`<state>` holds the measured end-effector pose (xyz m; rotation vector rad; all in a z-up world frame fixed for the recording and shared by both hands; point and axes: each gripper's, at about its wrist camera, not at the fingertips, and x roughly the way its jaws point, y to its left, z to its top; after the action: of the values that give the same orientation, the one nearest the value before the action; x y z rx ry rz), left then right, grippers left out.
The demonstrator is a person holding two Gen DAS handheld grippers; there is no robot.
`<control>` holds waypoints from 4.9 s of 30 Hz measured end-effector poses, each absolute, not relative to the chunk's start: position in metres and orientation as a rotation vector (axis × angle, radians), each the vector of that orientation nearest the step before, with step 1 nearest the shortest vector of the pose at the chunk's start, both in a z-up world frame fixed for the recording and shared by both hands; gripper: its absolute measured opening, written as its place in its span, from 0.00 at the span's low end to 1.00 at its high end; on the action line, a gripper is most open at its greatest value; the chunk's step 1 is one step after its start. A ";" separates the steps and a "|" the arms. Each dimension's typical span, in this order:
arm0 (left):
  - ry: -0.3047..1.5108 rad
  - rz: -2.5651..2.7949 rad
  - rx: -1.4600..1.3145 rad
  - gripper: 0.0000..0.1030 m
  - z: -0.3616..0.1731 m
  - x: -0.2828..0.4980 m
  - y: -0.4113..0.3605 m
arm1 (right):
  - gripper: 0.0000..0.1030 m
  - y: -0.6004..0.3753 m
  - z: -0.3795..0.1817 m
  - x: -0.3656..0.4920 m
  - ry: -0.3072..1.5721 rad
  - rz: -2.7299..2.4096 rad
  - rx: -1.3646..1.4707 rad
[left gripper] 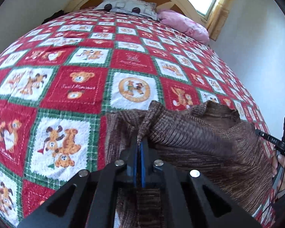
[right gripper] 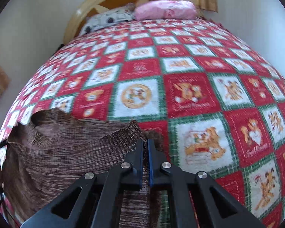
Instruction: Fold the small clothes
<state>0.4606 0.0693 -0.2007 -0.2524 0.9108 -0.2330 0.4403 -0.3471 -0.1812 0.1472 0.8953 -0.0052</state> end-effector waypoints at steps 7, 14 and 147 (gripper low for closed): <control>0.874 -0.190 -0.254 0.06 -0.202 0.450 0.071 | 0.13 -0.337 -0.168 0.432 0.847 -0.047 0.084; 0.850 -0.172 -0.223 0.07 -0.205 0.444 0.071 | 0.44 -0.255 -0.148 0.420 0.814 0.244 -0.134; 0.871 -0.351 -0.095 0.80 -0.192 0.433 0.092 | 0.31 0.050 -0.226 0.235 0.688 0.587 -0.574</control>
<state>0.4326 0.0916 -0.1921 -0.0954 0.8709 -0.3510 0.2349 0.0496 -0.2263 -0.5742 0.6880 0.5871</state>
